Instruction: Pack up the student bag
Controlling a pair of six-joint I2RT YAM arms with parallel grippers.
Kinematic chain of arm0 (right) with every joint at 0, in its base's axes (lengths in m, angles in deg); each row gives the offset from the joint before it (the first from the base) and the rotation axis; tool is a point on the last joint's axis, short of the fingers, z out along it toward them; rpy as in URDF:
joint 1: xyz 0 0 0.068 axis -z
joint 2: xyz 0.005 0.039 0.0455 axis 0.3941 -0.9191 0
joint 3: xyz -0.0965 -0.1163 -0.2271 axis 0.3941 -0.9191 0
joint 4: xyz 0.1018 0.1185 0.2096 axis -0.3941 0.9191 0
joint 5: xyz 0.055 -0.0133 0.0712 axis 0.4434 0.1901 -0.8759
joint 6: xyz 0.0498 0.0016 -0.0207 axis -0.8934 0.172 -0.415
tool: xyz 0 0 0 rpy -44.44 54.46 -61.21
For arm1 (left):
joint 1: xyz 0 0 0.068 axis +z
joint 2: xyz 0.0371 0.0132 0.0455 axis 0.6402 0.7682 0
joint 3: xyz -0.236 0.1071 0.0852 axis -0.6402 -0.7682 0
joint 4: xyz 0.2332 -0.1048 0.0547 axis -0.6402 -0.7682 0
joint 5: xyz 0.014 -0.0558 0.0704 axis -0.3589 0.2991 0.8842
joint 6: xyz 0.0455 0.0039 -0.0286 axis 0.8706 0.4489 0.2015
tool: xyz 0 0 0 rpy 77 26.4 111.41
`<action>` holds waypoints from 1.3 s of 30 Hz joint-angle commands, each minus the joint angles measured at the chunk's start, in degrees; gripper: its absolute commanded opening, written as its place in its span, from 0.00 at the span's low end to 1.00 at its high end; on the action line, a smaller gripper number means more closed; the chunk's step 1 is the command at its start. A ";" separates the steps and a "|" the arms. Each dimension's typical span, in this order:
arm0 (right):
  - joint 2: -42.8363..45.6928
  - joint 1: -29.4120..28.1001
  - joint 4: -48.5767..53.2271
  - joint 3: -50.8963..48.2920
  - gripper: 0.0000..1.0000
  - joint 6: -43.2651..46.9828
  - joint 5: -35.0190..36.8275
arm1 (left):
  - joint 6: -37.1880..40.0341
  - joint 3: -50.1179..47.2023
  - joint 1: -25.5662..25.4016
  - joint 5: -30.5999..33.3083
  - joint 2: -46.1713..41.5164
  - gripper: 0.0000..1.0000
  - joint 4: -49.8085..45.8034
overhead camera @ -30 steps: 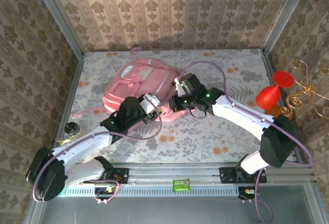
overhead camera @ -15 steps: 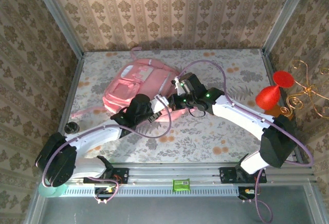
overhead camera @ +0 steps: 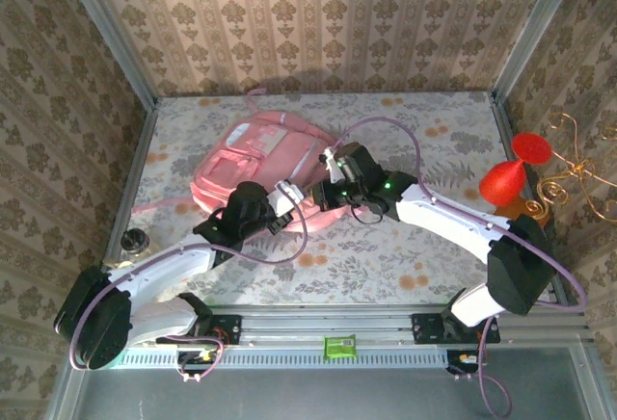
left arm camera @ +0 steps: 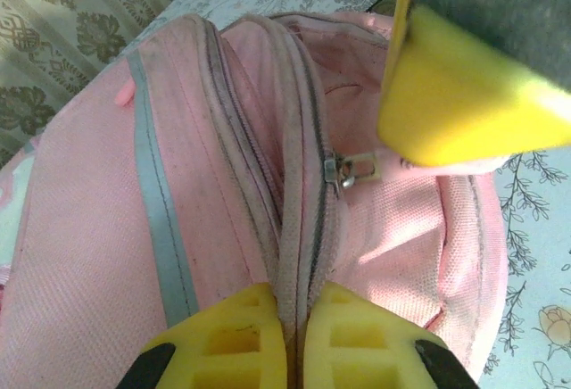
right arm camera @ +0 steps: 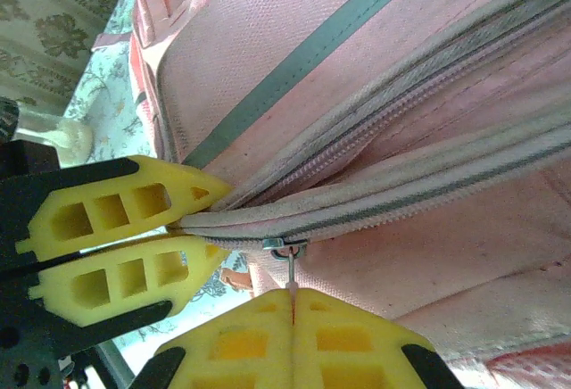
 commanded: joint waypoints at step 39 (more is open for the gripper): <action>0.45 -0.65 -10.71 -10.13 0.00 1.37 12.14 | -10.05 0.05 4.33 -0.91 -4.37 0.00 1.66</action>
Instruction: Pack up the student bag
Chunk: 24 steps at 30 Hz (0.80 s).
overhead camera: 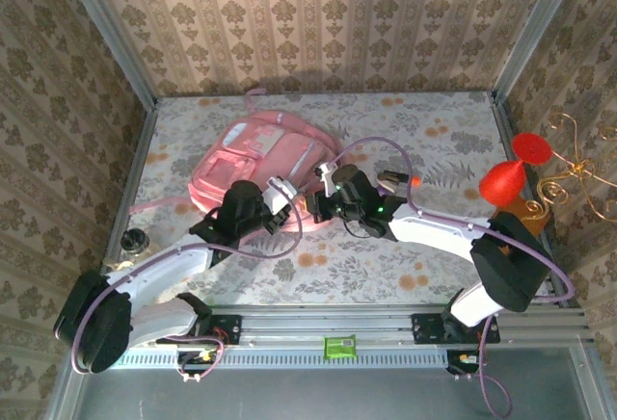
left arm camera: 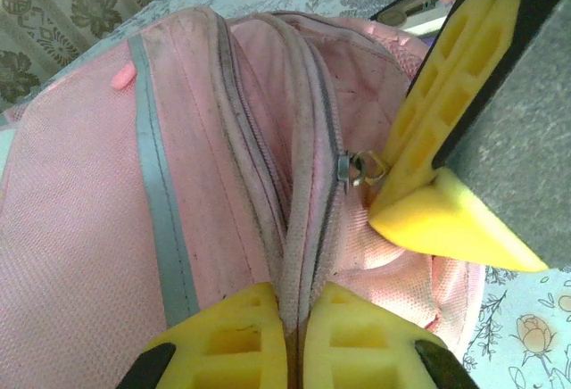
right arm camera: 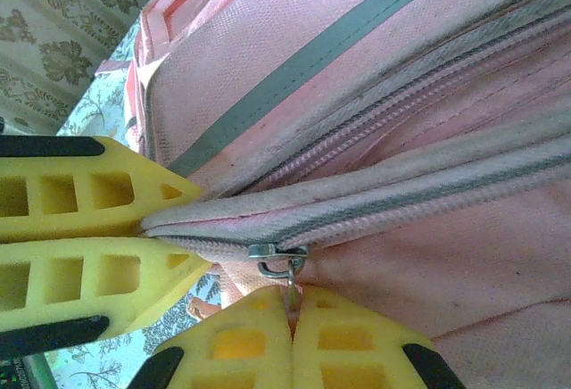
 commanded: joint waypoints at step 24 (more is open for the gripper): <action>0.93 6.40 10.23 6.79 0.00 -3.24 -13.77 | -18.76 -0.19 2.22 4.35 -13.44 0.68 -7.05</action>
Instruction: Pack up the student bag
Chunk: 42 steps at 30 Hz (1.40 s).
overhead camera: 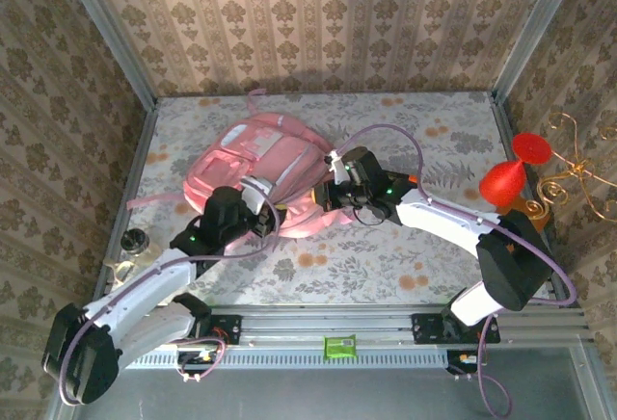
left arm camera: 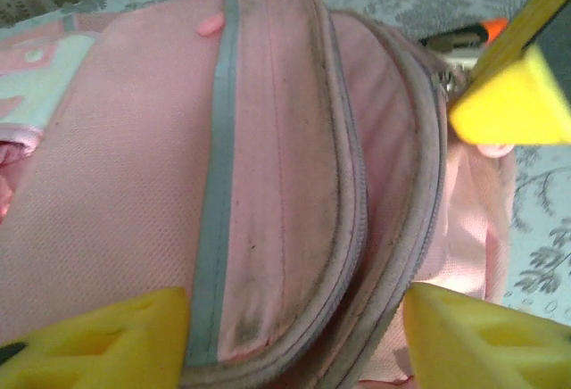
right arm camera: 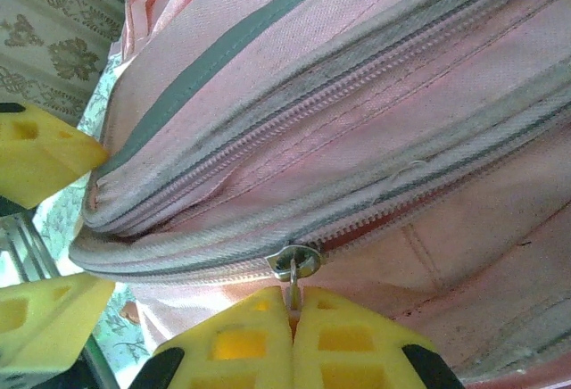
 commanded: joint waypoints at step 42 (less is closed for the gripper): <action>5.34 -0.76 9.33 1.53 0.00 1.42 13.02 | 9.49 9.64 -6.39 5.94 13.89 0.00 -2.41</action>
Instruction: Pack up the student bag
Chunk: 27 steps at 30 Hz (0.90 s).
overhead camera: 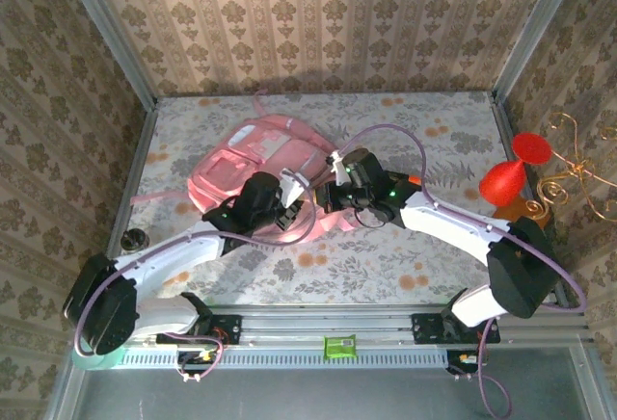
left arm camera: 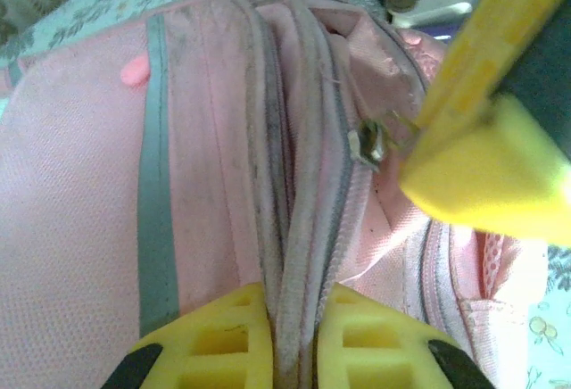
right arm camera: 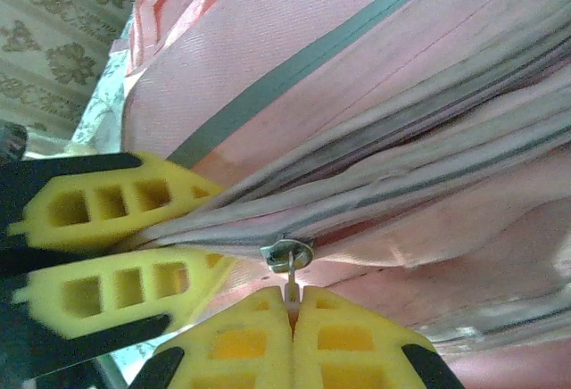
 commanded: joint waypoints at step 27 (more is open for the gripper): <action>0.11 -2.33 -0.24 3.91 0.00 0.30 1.89 | -4.54 -7.33 8.78 -3.99 -14.73 0.72 0.13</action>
